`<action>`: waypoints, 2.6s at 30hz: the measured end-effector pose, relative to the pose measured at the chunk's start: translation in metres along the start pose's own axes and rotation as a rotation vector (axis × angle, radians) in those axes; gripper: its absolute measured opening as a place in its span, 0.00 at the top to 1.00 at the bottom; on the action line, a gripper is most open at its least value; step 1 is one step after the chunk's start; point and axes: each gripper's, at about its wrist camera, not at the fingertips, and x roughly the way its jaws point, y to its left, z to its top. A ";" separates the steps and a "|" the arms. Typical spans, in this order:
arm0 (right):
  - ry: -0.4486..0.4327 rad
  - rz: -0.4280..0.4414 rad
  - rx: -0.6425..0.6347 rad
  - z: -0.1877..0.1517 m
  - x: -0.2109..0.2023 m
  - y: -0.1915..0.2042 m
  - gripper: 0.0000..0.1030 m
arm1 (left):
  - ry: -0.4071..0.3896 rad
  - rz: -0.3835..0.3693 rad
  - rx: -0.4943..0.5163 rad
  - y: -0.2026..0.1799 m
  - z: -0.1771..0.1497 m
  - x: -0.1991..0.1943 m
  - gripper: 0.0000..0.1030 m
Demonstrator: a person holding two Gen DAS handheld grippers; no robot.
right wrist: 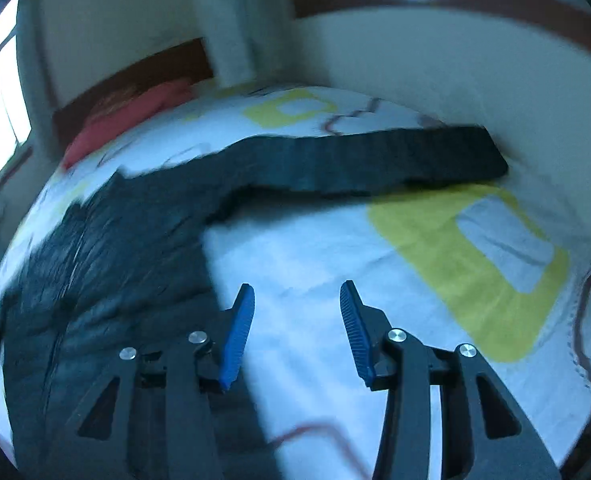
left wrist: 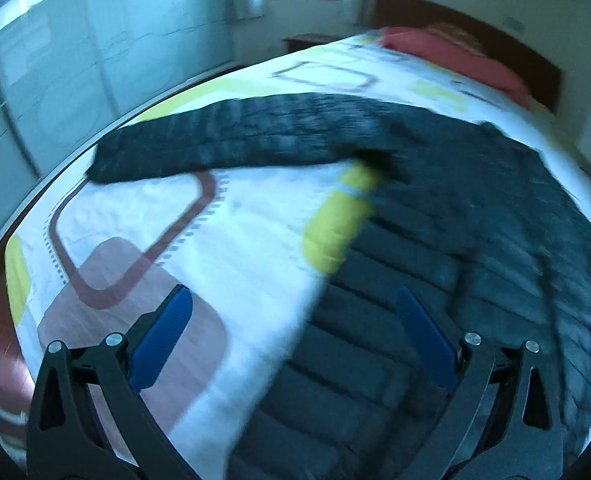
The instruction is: Fold large clothes
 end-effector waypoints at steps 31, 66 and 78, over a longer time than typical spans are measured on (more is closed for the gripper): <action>-0.256 0.041 0.482 0.132 0.126 -0.151 0.91 | 0.134 0.269 -0.292 0.086 0.023 0.109 0.11; 0.103 0.484 -0.828 -0.074 0.087 0.425 0.88 | 0.023 0.230 -0.210 0.095 0.017 0.118 0.02; 0.090 0.649 -0.745 -0.045 0.038 0.365 0.34 | 0.022 0.234 -0.207 0.094 0.017 0.119 0.02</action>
